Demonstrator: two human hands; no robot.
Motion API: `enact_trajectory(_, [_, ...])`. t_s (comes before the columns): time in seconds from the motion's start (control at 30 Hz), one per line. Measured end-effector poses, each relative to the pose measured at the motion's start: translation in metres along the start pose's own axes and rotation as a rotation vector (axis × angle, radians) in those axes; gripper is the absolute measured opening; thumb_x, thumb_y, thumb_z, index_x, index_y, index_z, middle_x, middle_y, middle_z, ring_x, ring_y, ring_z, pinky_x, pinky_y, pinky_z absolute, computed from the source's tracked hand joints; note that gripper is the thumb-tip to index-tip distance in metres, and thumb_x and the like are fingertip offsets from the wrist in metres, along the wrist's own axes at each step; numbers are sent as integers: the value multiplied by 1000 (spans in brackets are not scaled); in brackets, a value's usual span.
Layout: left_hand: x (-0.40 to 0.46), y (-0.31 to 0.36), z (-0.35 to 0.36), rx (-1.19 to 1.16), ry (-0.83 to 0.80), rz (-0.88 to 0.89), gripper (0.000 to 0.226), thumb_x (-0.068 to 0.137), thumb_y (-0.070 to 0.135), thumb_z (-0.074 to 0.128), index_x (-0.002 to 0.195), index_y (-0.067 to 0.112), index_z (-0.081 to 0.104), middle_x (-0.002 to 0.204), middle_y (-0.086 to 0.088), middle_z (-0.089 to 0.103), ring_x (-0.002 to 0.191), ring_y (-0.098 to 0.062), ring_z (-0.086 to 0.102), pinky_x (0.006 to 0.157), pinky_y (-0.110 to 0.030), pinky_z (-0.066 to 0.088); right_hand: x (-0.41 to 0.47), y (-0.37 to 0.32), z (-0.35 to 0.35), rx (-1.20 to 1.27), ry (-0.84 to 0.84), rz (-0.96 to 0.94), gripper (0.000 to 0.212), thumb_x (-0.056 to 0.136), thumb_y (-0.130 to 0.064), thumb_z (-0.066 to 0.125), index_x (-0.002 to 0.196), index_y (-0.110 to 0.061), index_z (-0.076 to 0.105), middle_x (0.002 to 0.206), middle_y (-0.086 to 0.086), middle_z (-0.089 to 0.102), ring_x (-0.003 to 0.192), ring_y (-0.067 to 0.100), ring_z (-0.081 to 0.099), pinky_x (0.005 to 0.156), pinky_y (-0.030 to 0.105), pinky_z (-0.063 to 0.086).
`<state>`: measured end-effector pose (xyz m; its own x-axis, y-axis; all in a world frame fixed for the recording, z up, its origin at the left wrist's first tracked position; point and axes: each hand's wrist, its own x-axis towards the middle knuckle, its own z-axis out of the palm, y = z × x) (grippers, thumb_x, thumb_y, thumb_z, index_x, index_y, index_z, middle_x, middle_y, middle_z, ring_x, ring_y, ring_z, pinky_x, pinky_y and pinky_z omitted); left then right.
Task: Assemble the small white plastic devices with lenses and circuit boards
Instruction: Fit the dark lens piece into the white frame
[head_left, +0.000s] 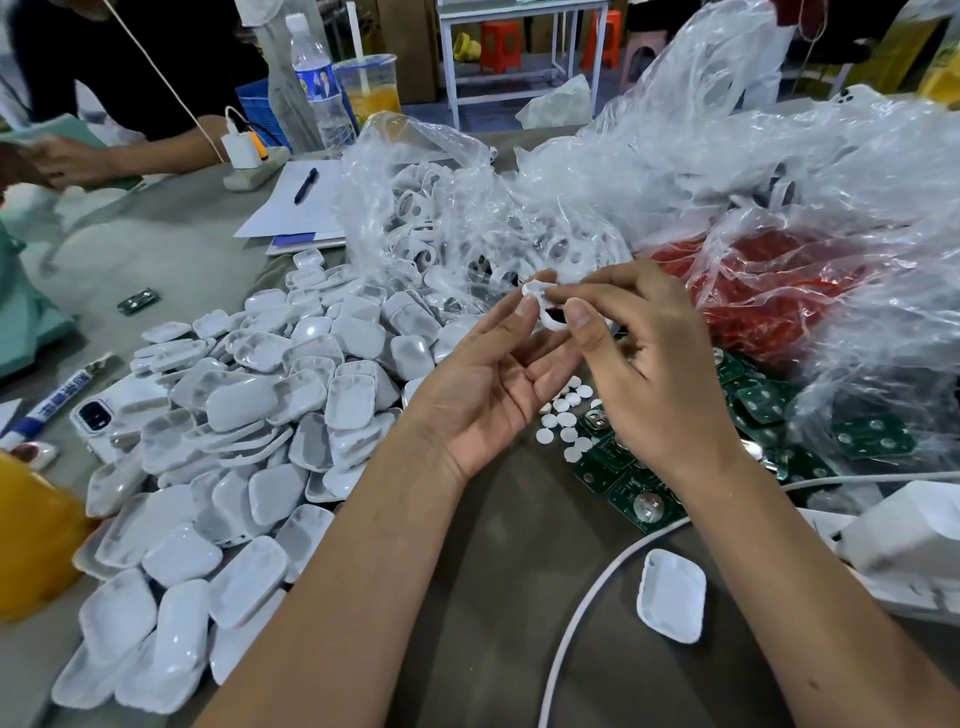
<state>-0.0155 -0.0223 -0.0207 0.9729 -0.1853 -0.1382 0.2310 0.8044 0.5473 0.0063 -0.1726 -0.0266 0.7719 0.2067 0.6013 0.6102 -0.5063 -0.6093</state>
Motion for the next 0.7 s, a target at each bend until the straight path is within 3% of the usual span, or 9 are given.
enact_trajectory(0.1, [0,1,-1,10,-15,2,49,86,10,67,134,9,57,133,-27,57,101,-32,70,77,-34,65,-1,0,1,-56,-6,-26,32,105,-37,56,127,-23,75,117,2,62,117,20,54,103,27,40])
enact_trajectory(0.2, [1,2,-2,28,-26,7,40,88,11,65,128,8,63,143,-28,53,109,-31,66,89,-34,59,-2,0,2,-103,-19,-58,37,104,-40,54,130,-21,73,119,4,61,117,23,53,103,33,42])
enact_trajectory(0.37, [2,2,-4,25,-28,10,44,88,10,67,132,8,61,145,-29,51,111,-33,66,91,-36,59,-2,-1,3,-92,-18,-59,38,105,-40,53,133,-22,71,118,3,61,116,22,54,102,36,44])
enact_trajectory(0.5, [1,2,-3,27,-26,-2,39,88,11,67,127,9,62,151,-30,43,124,-36,58,93,-36,58,-2,-1,2,-75,-23,-51,37,105,-40,53,133,-23,71,118,2,60,115,21,54,101,39,46])
enact_trajectory(0.6, [1,2,-3,30,-28,-7,39,88,11,67,127,9,63,152,-30,42,118,-35,62,92,-34,59,-2,-2,2,-59,-25,-34,36,104,-38,54,129,-22,73,118,3,60,115,22,54,100,41,47])
enact_trajectory(0.7, [0,2,-4,44,-15,0,32,88,12,66,119,9,70,140,-28,56,106,-32,69,90,-33,60,-2,-3,2,-39,-44,-12,35,104,-39,54,127,-22,75,117,2,61,116,21,55,102,41,46])
